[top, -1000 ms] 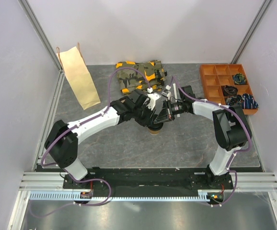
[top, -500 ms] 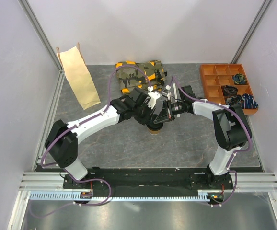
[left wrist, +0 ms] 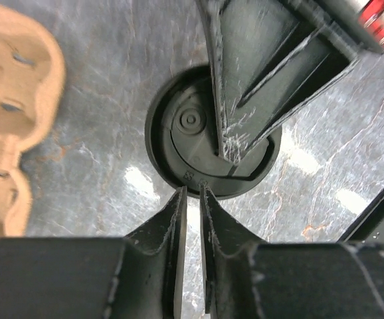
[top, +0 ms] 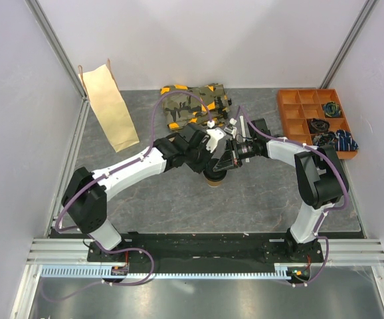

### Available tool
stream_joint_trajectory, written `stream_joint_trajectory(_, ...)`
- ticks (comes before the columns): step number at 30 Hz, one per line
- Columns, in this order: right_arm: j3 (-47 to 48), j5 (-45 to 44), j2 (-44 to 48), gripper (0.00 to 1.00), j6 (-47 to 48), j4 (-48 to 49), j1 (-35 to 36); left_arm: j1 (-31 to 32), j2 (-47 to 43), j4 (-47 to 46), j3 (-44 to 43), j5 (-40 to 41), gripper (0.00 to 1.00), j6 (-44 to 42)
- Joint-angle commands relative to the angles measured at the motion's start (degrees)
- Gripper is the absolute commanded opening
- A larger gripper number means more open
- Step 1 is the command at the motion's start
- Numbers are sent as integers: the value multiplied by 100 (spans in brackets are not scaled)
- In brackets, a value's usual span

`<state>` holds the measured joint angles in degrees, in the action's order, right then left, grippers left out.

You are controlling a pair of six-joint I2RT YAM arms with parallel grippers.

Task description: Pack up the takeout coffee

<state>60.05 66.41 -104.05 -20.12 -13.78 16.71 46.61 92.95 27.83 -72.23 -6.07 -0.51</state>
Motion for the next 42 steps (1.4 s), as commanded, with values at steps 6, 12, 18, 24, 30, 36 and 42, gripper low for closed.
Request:
stream_joint_trajectory(6,-196,-1130,-423,0,509,-265,43,-38,83,-340,-617,9,12,-362)
stream_joint_trajectory(12,-196,-1122,-458,0,518,-257,43,-99,505,-542,-512,-88,9,-169)
stream_joint_trajectory(18,-231,-1131,-467,0,562,-257,25,-117,761,-507,-240,-158,8,-90)
stream_joint_trajectory(24,-231,-1130,-476,0,579,-257,43,-143,365,-340,-257,-202,6,-46)
stream_joint_trajectory(30,-213,-1139,-432,0,544,-248,43,-144,-478,-138,-442,-738,9,-2)
stream_joint_trajectory(36,-196,-1139,-484,0,483,-230,34,155,-813,47,-275,-774,9,166)
stream_joint_trajectory(42,-204,-1130,-511,0,439,-186,34,261,-436,-278,6,-756,9,324)
